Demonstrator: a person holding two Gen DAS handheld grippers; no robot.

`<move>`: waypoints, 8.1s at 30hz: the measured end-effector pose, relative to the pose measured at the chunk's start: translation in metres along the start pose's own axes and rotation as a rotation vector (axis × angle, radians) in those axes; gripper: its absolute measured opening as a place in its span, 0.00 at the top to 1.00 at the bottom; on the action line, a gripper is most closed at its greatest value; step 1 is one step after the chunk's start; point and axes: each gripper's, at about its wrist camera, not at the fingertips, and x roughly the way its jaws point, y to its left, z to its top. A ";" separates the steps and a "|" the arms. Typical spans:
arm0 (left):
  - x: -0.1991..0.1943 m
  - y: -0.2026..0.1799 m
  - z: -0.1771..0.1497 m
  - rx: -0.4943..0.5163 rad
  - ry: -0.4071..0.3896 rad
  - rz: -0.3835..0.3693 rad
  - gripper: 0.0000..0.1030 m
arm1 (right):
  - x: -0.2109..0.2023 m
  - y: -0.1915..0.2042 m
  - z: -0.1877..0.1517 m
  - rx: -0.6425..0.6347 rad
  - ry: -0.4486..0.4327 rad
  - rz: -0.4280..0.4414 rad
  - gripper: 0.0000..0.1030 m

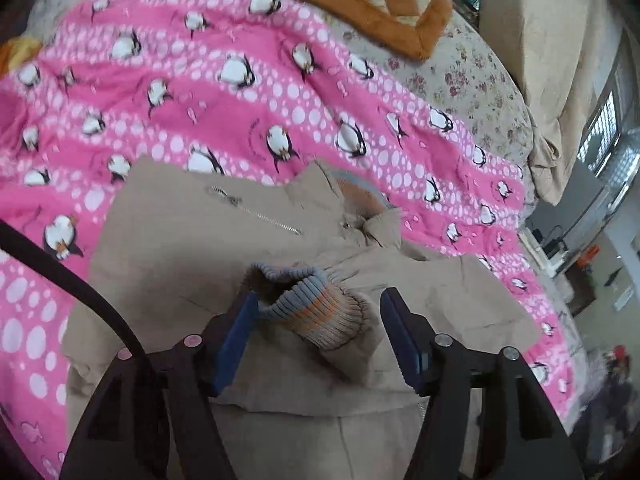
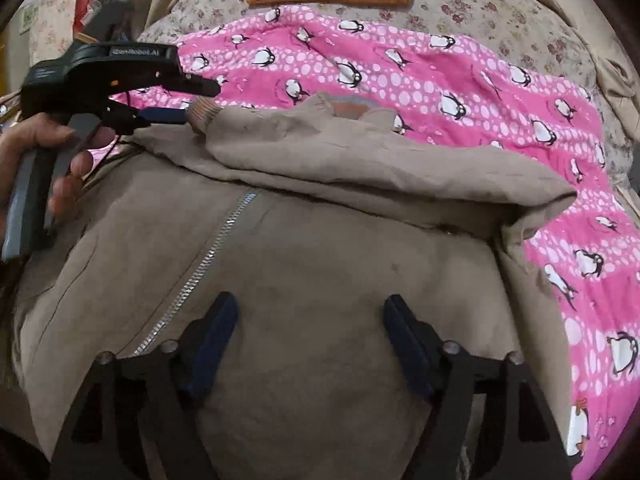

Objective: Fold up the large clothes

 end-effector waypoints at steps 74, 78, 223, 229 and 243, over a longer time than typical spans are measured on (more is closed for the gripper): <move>0.073 0.048 0.029 -0.043 0.099 0.388 1.00 | 0.156 -0.187 0.133 0.379 0.292 -0.223 1.00; 0.077 0.044 0.028 -0.019 0.092 0.385 1.00 | 0.157 -0.191 0.113 0.384 0.217 -0.194 1.00; -0.007 -0.055 0.003 0.153 0.226 0.134 0.87 | -0.013 -0.103 0.096 0.348 0.122 0.180 0.82; 0.030 0.003 0.017 -0.013 0.261 0.196 0.88 | 0.074 -0.123 0.087 0.473 0.308 0.233 0.86; -0.019 0.035 0.067 -0.201 -0.028 0.224 0.88 | 0.012 -0.158 0.135 0.543 0.048 -0.047 0.82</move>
